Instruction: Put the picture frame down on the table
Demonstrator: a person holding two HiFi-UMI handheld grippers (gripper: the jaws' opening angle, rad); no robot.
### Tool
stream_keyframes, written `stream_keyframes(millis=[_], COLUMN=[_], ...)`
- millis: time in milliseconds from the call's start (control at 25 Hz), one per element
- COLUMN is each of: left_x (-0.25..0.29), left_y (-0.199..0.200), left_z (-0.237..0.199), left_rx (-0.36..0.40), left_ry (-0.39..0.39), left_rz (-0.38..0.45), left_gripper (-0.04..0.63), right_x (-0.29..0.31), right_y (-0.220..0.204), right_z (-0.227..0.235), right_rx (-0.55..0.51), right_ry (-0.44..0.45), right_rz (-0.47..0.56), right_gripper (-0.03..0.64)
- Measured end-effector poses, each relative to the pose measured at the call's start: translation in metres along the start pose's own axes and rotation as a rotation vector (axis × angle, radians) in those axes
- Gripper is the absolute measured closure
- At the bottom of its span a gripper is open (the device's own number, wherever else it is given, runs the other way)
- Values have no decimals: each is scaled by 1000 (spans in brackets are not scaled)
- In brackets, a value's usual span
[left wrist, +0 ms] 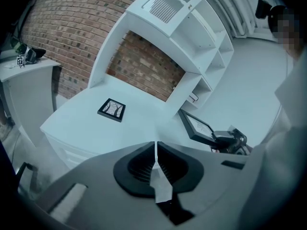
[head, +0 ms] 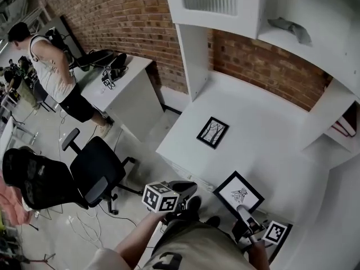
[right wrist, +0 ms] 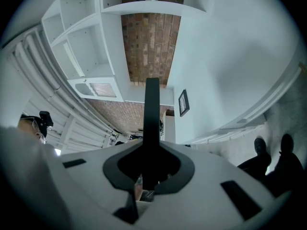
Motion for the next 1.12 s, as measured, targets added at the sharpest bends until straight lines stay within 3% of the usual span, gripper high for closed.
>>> stream_keyframes(millis=[360, 1120], left_x=[-32, -39], left_y=[16, 42], left_z=[-56, -125], left_rx=[-51, -62], left_ry=[31, -12], left_rz=[54, 76], left_gripper=[580, 580], right_x=[66, 128], right_y=[4, 11], right_z=[-6, -17], right_rx=[-78, -127], right_ry=[29, -67], right_rz=[-57, -36], right_gripper=[598, 598])
Point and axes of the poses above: the fingertips, and each gripper's own axes: x forward along the fingers, z to its right, y out of its top, the point moved 10 cm from there along -x, backward along the fingers, and after that the axes turned 2 degrees about y, right-handed, at the moved point
